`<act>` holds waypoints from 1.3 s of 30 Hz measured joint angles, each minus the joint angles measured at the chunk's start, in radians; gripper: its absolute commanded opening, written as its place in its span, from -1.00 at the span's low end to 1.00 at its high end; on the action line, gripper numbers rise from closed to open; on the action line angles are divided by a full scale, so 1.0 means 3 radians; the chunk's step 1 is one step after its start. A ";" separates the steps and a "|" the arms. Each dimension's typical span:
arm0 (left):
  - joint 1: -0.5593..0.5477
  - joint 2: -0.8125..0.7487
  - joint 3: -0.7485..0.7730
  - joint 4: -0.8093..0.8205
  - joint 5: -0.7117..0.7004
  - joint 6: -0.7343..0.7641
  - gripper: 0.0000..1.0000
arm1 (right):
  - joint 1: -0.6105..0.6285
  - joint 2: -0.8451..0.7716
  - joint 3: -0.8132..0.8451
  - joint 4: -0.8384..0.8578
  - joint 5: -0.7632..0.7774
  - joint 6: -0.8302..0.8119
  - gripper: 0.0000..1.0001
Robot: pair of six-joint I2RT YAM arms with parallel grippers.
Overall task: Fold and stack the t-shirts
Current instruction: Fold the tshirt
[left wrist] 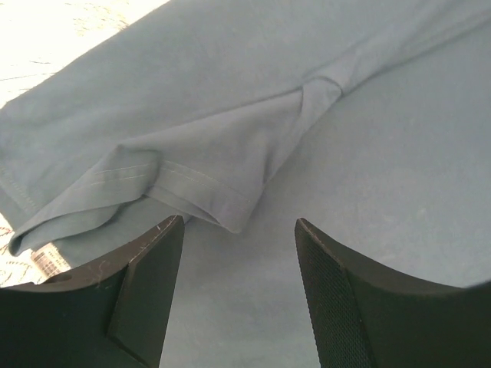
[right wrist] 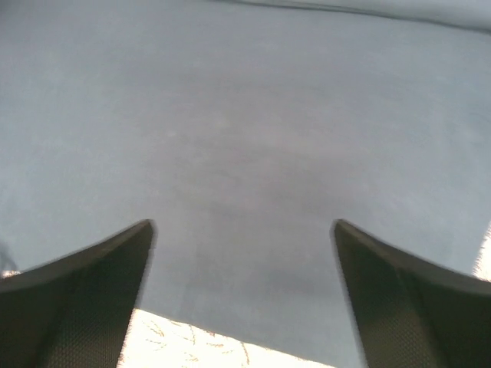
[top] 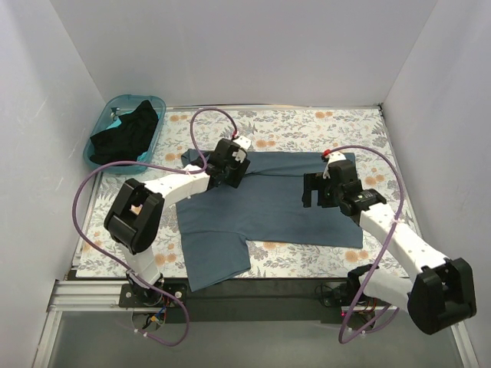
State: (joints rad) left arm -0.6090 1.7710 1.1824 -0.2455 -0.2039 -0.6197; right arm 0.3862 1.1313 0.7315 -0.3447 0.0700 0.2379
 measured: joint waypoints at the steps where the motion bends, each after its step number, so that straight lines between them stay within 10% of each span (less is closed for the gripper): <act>1: -0.0005 0.0025 0.0001 0.0001 0.0010 0.0036 0.11 | 0.0000 -0.0085 0.0001 -0.0064 0.0102 0.0033 0.97; 21: -0.0028 0.0409 0.0061 -0.0056 -0.0003 0.0348 -0.41 | -0.0009 -0.0765 0.0043 -0.0512 0.0782 0.0067 0.96; 27: -0.0034 0.0412 0.0097 -0.0048 -0.0081 0.0357 -0.99 | -0.0015 -0.0804 0.0042 -0.0518 0.0782 0.0056 0.96; 39: -0.0230 0.0404 0.0329 -0.0556 -0.0029 0.0066 -1.00 | -0.0015 -0.0877 0.0041 -0.0518 0.0783 -0.0028 0.95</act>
State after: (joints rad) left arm -0.6781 1.8923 1.2812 -0.4122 -0.2127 -0.5999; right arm 0.3817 0.8680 0.7437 -0.4999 0.3050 0.2295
